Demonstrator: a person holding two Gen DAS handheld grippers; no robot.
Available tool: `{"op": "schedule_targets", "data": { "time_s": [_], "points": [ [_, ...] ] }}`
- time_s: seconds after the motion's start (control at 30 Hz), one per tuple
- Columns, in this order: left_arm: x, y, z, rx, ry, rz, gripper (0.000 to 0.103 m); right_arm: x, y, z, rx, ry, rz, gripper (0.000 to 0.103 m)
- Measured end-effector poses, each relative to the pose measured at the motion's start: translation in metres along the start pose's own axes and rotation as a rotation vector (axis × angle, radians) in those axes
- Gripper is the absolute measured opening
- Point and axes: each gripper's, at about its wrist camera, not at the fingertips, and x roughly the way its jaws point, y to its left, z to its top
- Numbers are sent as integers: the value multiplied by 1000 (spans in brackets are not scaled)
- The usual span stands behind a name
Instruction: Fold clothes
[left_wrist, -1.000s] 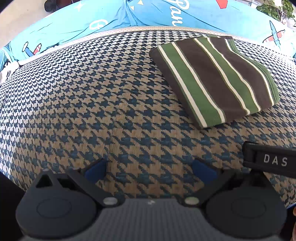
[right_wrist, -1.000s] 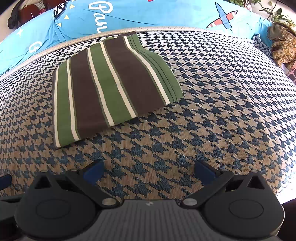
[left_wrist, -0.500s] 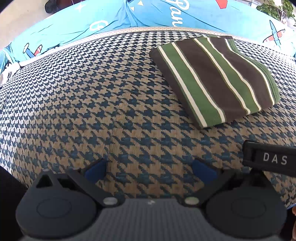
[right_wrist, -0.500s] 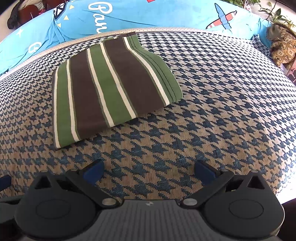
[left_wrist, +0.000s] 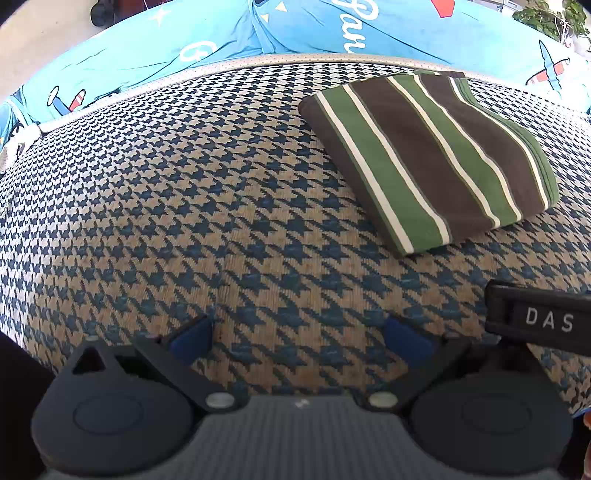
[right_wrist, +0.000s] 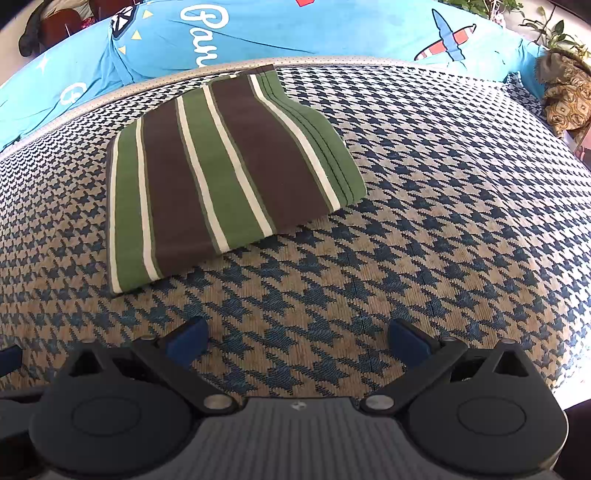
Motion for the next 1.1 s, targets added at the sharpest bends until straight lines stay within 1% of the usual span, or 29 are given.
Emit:
{"op": "schedule_targets", "data": {
  "time_s": [0.13,0.23,0.53,0.83,1.1],
  "points": [
    [0,-1,-1,-2,-4,4,103,3,4,0,1,1,1,103],
    [0,-2,-3,-5,-11,5,103,10,13,6,3,9,1,103],
    [-6,-3,-19,-2,-39,14,103,9,11,4,0,-2,-3,103],
    [-7,-5,-22,-3,-37,14,103,7,9,1,0,-7,-2,103],
    [-7,-7,-18,-2,-27,20,103,7,6,1,-1,-6,10,103]
  ]
}}
